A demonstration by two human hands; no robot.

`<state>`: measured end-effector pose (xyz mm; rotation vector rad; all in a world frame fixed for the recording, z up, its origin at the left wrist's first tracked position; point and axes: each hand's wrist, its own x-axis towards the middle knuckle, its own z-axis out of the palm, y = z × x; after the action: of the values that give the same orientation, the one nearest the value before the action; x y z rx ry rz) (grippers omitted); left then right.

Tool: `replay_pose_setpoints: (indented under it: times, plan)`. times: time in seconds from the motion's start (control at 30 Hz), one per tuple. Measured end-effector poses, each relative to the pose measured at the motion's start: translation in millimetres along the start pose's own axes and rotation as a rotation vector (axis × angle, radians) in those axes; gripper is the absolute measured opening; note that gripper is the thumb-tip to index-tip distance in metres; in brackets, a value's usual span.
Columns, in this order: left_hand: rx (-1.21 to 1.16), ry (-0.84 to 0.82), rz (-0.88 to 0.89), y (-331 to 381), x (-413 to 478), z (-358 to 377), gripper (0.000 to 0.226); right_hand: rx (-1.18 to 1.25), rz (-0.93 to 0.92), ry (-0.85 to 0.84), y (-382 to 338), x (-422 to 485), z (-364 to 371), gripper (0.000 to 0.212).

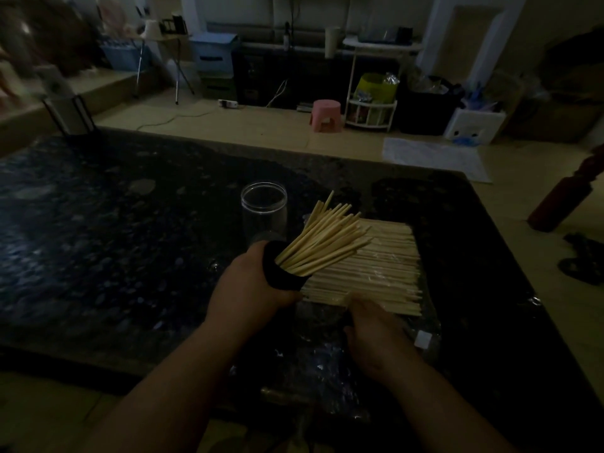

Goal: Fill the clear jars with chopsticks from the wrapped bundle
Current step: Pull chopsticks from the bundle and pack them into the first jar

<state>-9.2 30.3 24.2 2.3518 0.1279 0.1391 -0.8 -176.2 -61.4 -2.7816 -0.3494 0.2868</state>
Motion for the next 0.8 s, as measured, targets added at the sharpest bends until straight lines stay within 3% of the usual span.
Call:
replay_pose_setpoints:
  times: [0.13, 0.3, 0.8]
  plan:
    - [0.013, -0.004, -0.025, -2.4, 1.5, -3.2, 0.077, -0.14, 0.022, 0.103, 0.4, 7.0, 2.0, 0.052]
    - [0.001, 0.005, -0.018, -2.5, 1.0, -5.3, 0.075, -0.212, 0.038, 0.116, -1.6, 10.5, 3.6, 0.052]
    - [0.014, -0.018, -0.021, -1.8, 0.8, -2.9, 0.074, -0.25, 0.031, 0.14, -0.8, 8.2, 2.7, 0.024]
